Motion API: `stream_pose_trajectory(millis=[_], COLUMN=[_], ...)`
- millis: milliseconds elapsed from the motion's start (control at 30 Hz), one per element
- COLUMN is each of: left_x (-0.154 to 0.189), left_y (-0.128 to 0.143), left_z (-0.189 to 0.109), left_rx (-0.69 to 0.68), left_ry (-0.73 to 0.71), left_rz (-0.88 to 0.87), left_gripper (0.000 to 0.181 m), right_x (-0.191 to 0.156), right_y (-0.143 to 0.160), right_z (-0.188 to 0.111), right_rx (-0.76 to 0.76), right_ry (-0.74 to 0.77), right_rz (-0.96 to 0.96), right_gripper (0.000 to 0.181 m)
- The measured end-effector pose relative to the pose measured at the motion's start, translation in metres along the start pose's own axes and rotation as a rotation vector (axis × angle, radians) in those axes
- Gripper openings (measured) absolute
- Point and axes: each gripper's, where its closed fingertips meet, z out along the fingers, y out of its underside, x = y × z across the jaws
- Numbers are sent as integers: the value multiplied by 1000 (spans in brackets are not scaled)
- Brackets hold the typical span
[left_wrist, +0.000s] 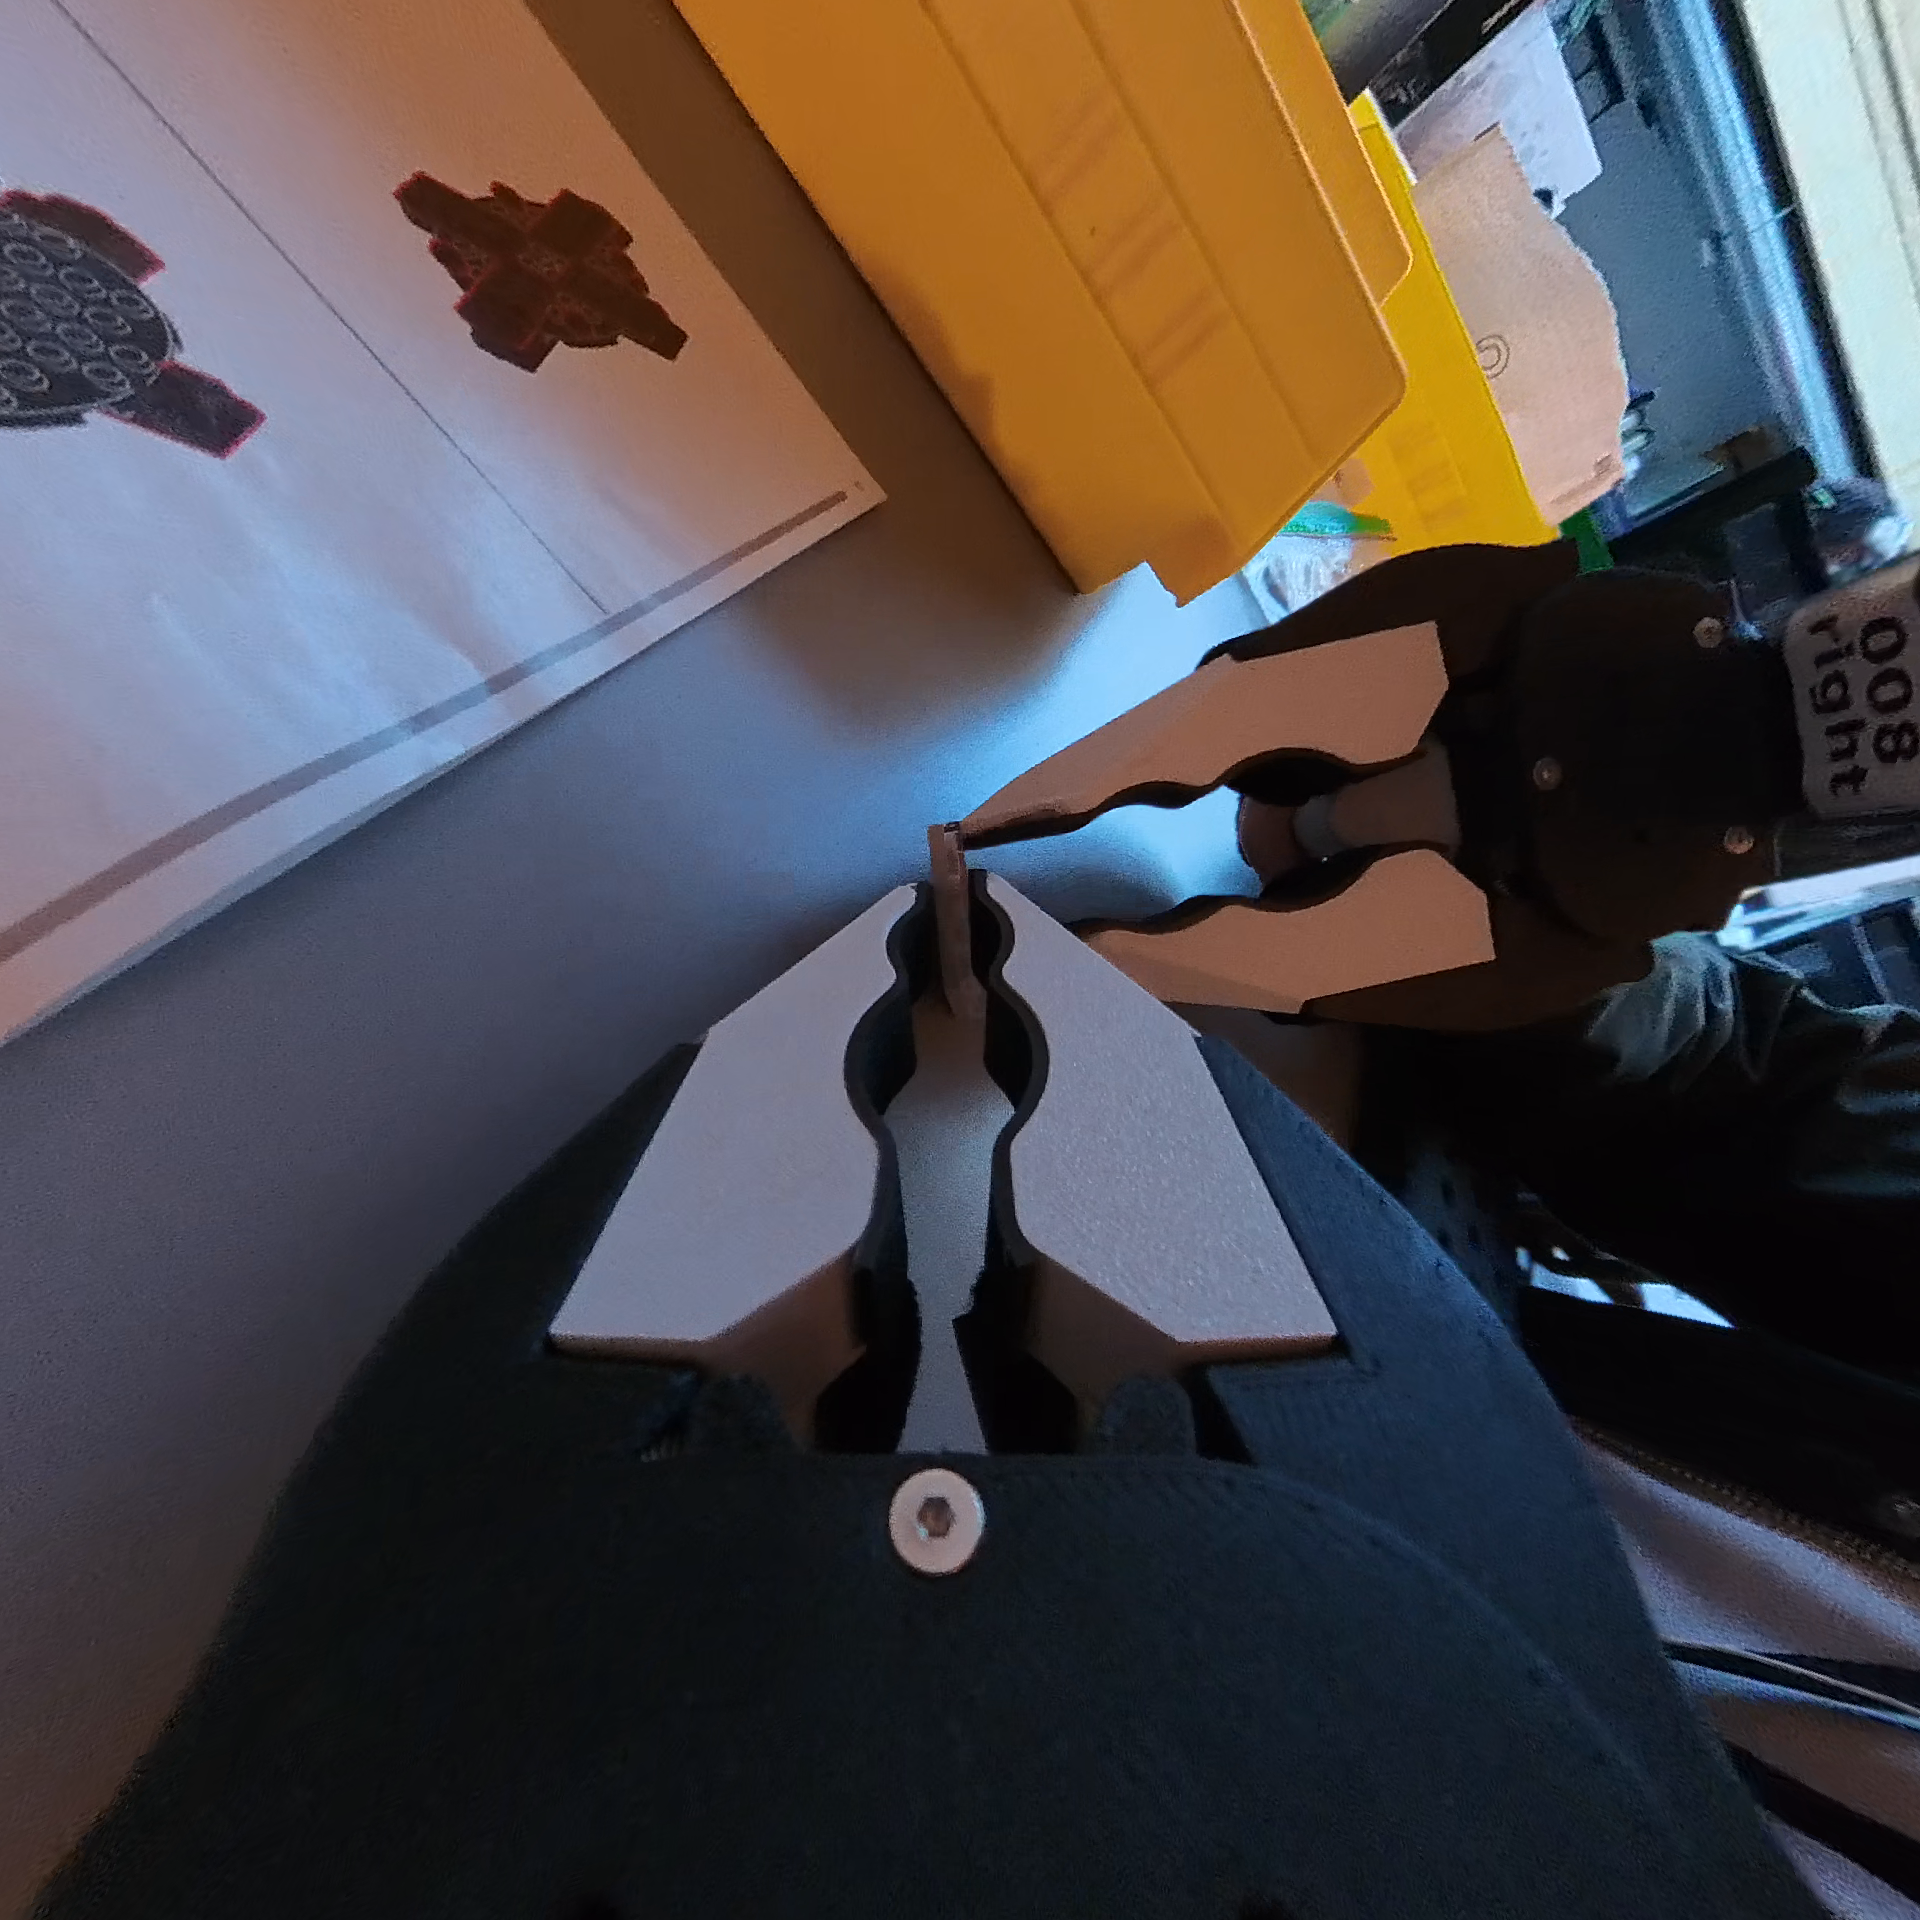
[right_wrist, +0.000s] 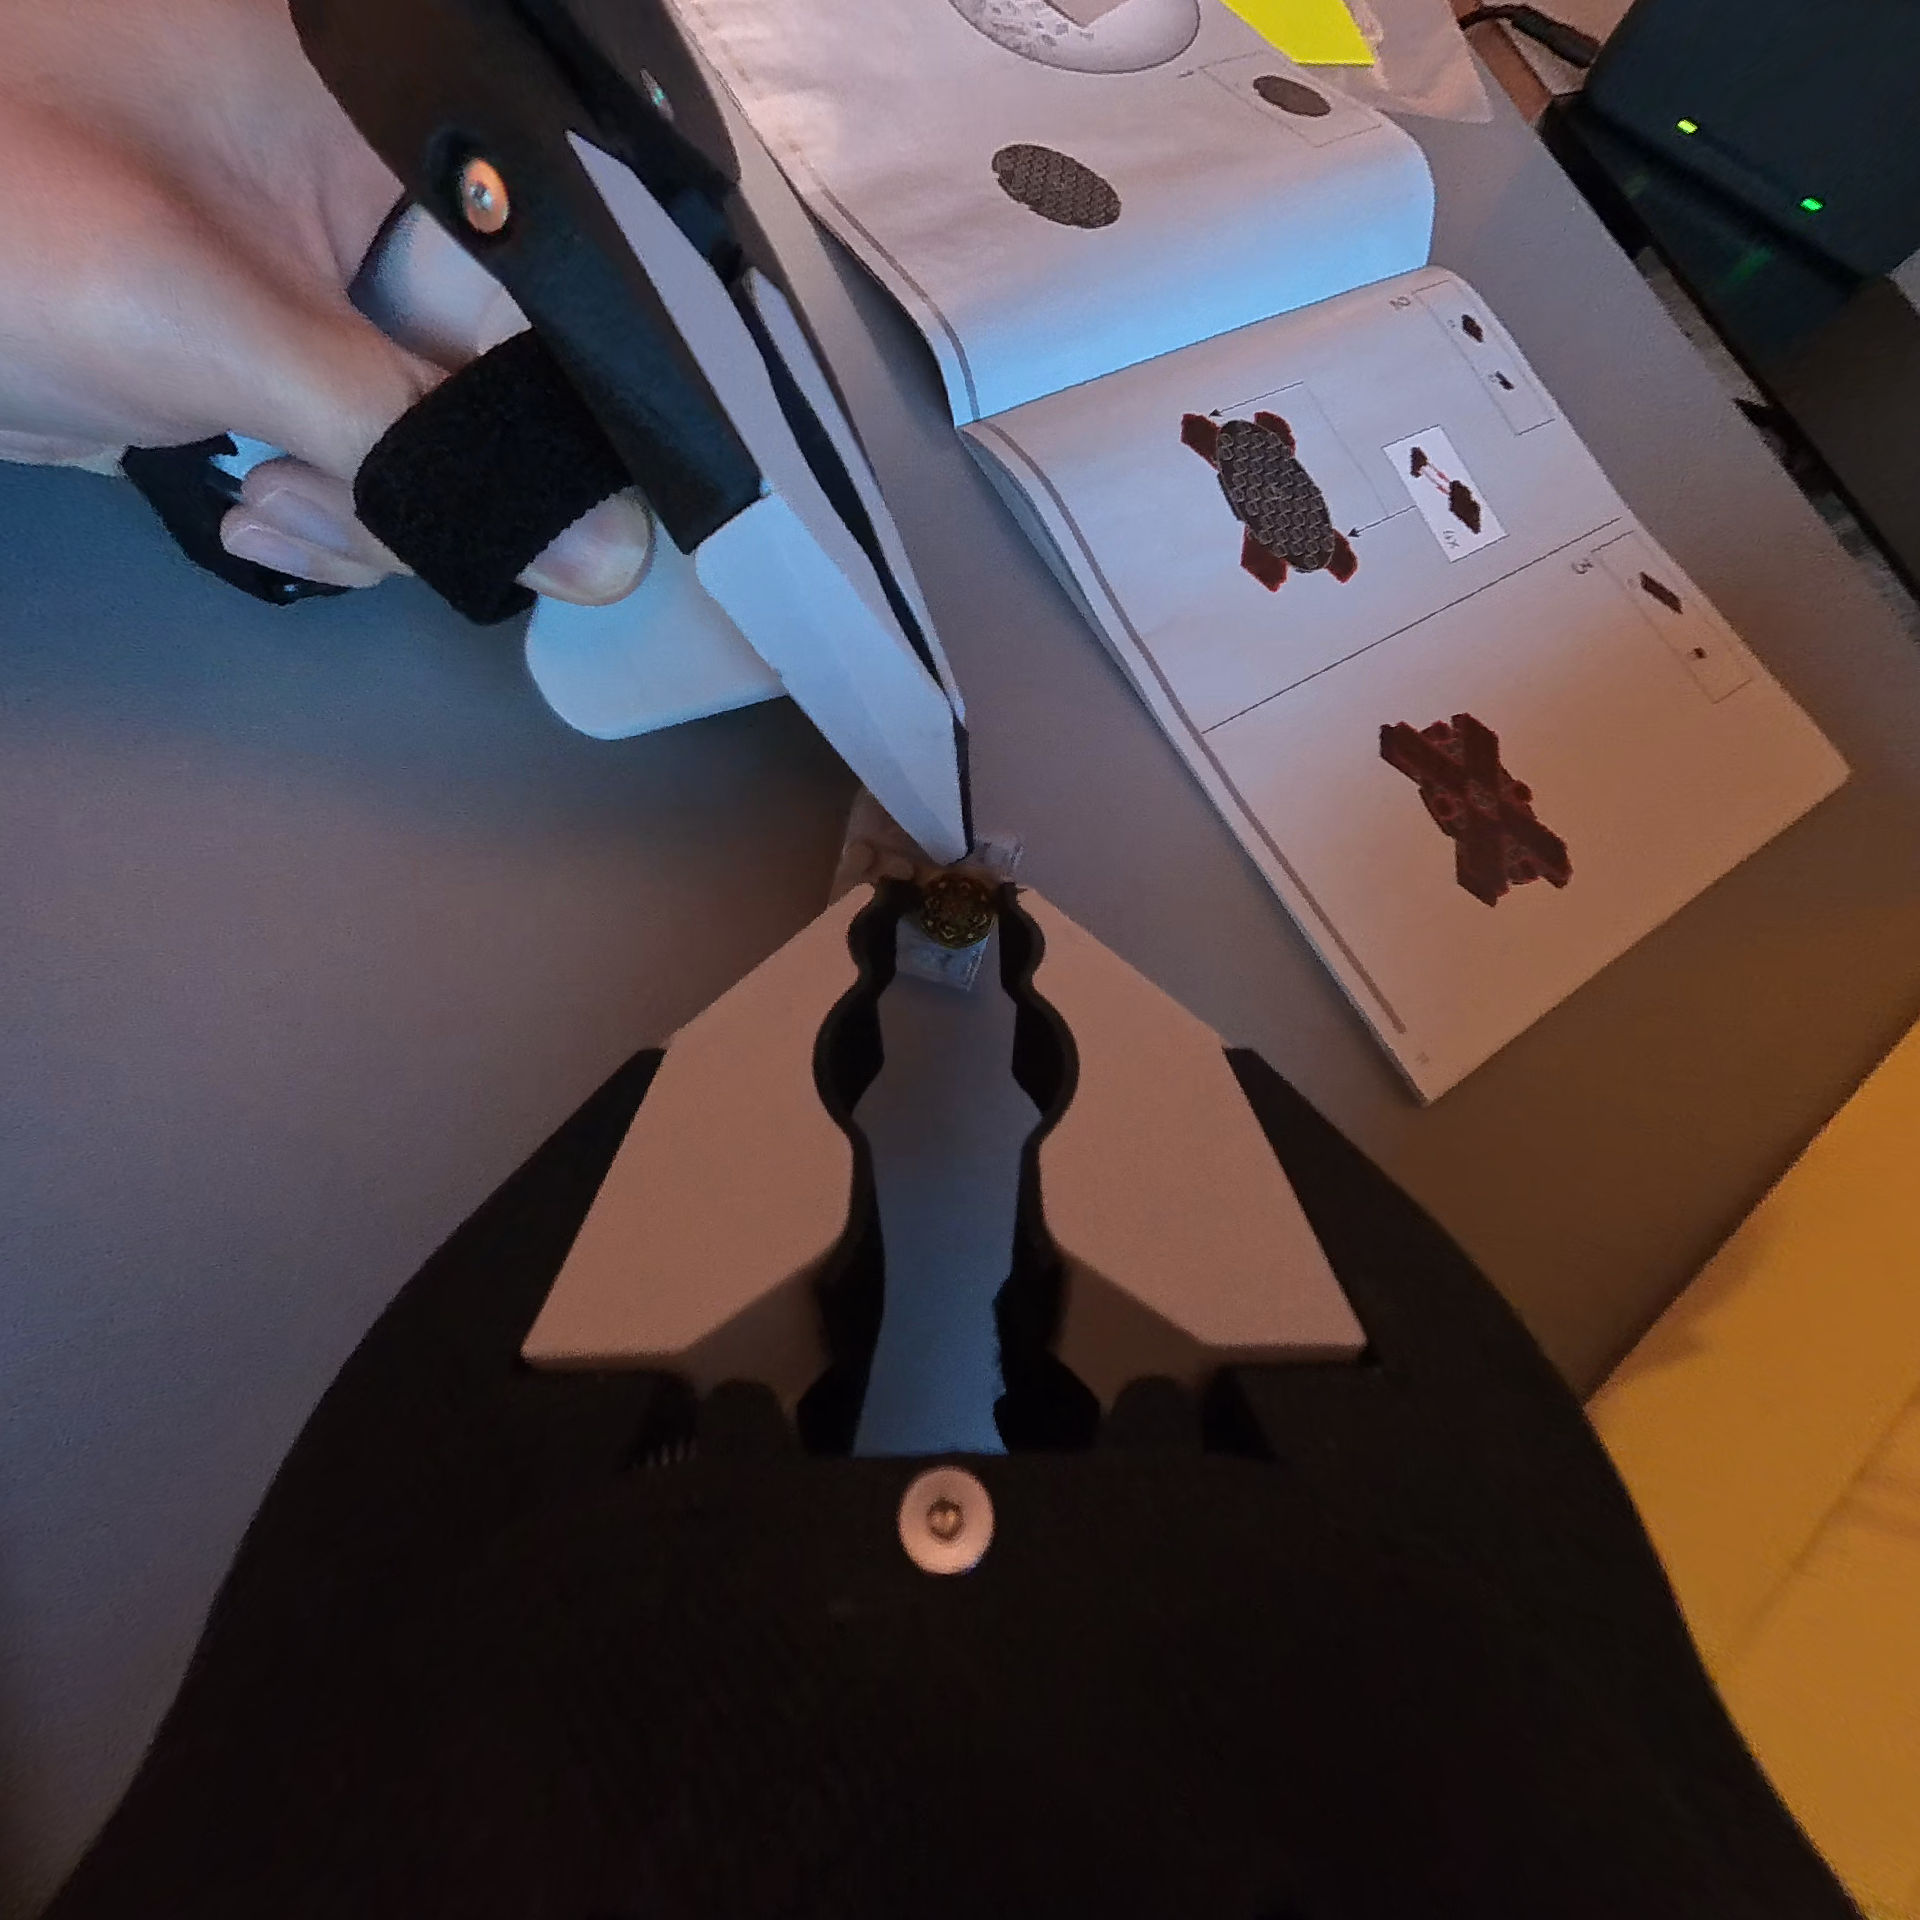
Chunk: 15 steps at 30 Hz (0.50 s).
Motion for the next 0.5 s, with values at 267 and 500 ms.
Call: stream_pose_trajectory(millis=[267,500], left_x=[2,1], left_y=[2,3], left_z=[1,1], left_rx=[-10,-17], left_ry=[-19,-20], left_rz=[34,42], left_gripper=[5,4], right_x=[0,0], right_y=[0,1], right_z=[-1,-2], right_rx=[-8,17], right_ry=[-12,-56], right_rz=[-35,-41], right_gripper=[17,14])
